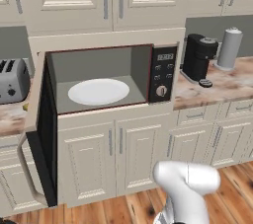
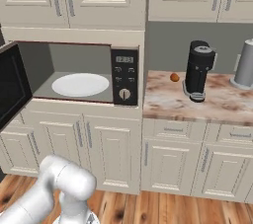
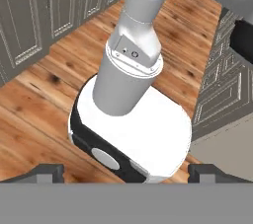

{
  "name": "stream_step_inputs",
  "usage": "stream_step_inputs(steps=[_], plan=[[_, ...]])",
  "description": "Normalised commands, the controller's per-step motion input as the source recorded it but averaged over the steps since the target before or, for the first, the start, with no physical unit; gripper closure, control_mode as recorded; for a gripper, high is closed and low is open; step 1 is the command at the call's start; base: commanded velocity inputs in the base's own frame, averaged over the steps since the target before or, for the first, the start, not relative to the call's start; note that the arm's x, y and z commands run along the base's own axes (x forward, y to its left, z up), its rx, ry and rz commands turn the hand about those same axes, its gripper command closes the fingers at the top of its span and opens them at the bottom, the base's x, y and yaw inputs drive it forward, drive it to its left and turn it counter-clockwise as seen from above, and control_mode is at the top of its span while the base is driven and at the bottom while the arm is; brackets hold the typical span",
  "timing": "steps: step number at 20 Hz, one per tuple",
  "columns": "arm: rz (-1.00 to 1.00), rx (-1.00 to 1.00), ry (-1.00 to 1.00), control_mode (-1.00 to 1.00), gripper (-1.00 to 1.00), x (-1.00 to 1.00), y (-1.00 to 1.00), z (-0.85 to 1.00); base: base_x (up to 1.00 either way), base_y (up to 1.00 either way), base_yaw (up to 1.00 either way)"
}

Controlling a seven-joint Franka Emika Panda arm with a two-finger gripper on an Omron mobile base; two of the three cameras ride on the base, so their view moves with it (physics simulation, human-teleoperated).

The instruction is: Place the sponge inside the microwave to prepare for sanitizing.

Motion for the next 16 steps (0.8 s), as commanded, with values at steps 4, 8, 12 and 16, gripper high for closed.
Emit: stream_step_inputs(steps=[4, 8, 12, 16], plan=[[0.05, 0.11, 0.08, -1.0, -1.0, -1.0, -0.52, 0.13, 0.0, 0.0, 0.0], [0.18, 0.27, 0.1, -1.0, -1.0, -0.67, -0.6, 0.01, 0.0, 0.0, 0.0], [0.22, 0.41, 0.15, -1.0, -1.0, -0.06, -0.81, 0.2, 0.0, 0.0, 0.0], [0.26, 0.45, 0.13, -1.0, -1.0, 0.0, -0.95, 0.21, 0.0, 0.0, 0.0]])
